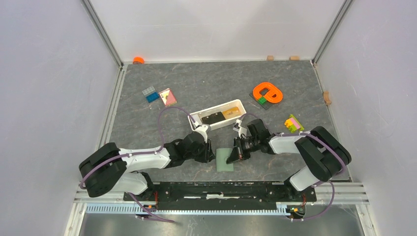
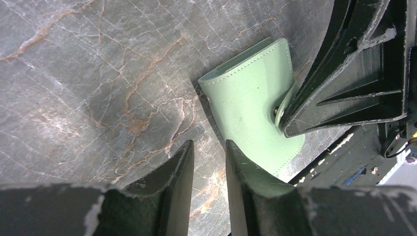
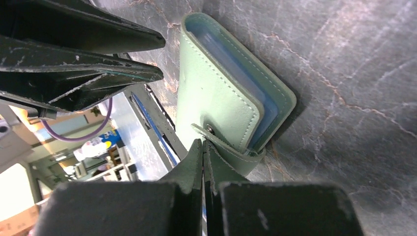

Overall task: Put the credit cards into the card holder
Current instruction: Close the card holder at the center of the board.

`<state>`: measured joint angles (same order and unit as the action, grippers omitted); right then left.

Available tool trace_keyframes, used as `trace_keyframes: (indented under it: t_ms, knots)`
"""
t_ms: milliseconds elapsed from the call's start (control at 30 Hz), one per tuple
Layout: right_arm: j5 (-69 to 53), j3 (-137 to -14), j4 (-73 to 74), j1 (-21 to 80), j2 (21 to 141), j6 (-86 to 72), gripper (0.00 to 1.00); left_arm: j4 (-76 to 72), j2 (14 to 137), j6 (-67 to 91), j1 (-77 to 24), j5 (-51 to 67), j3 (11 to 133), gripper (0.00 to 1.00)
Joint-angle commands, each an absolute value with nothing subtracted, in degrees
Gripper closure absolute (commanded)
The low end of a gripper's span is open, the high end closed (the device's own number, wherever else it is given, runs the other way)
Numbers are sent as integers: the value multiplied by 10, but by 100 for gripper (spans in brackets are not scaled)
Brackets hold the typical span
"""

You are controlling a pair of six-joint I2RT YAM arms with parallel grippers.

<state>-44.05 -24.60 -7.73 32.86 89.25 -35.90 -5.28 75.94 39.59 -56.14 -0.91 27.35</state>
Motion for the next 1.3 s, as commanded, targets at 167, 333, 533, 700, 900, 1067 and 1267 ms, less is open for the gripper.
trace_keyframes:
  t_ms: [167,333,533,700,900,1067,1267]
  knots:
    - [-158,-270,150,303,965,-387,100,-42,738,341,-541,18,284,63]
    - [-141,-301,169,303,960,-450,100,-54,719,332,-538,26,274,63]
    - [-116,-354,215,304,983,-484,100,-59,691,320,-538,41,263,62]
    - [-99,-397,245,304,1012,-504,100,-59,670,298,-537,44,258,63]
    - [-81,-424,265,315,1037,-540,100,-52,645,287,-538,44,252,63]
    - [-83,-432,262,335,1058,-570,100,-48,637,288,-538,48,250,63]
    - [-83,-443,257,340,1083,-601,100,-43,632,287,-538,52,252,62]
